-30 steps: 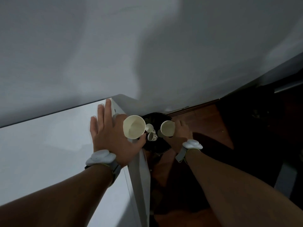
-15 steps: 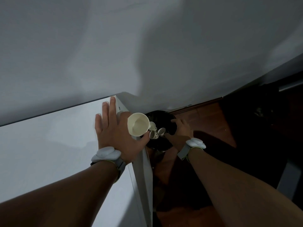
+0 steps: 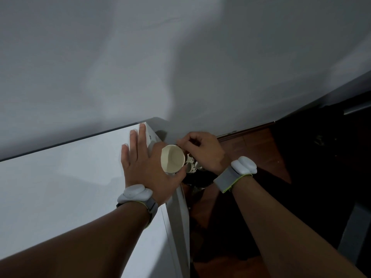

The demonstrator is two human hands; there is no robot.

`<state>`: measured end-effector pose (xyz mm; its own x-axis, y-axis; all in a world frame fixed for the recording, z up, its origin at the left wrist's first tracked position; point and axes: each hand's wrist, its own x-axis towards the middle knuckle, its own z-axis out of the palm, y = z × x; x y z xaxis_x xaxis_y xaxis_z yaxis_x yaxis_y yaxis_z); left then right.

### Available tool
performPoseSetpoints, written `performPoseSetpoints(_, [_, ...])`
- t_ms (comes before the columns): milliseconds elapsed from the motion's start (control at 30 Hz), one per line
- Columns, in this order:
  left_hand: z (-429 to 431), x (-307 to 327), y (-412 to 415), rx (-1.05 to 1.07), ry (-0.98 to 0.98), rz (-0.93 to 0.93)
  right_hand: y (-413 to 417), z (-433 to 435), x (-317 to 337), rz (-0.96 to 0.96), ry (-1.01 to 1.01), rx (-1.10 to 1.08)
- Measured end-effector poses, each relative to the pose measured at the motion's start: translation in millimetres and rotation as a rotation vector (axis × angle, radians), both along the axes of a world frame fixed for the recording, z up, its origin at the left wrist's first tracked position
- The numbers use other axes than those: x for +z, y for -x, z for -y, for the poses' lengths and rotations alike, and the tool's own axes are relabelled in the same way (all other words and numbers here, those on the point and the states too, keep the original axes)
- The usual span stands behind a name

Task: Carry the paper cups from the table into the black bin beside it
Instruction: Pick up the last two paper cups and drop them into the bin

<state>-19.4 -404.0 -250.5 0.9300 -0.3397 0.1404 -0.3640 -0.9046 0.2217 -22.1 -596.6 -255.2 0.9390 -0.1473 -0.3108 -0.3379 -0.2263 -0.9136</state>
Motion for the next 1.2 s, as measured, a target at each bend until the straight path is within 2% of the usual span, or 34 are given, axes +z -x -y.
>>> performPoseSetpoints(100, [1, -1, -1, 0.006, -0.027, -0.001, 0, 2, -3, -0.089, -0.018, 0.099])
performPoseSetpoints(300, [1, 0, 1, 0.0, -0.021, -0.014, 3, 5, -10, -0.02, 0.254, 0.183])
performPoseSetpoints(400, [1, 1, 1, 0.007, -0.034, 0.005, -1, 17, -16, -0.032, 0.374, 0.146])
performPoseSetpoints(600, [3, 3, 1, 0.014, -0.06, 0.012, 2, 53, -39, -0.216, 0.553, -0.032])
performPoseSetpoints(933, [4, 6, 2, 0.024, -0.056, 0.016, 17, 59, -69, -0.374, 0.645, -0.097])
performPoseSetpoints(1067, [5, 6, 3, 0.028, -0.051, 0.017, 23, 51, -82, -0.402, 0.589, -0.168])
performPoseSetpoints(1200, [4, 5, 2, 0.022, -0.049, 0.011, 41, 46, -99, -0.508, 0.527, -0.217])
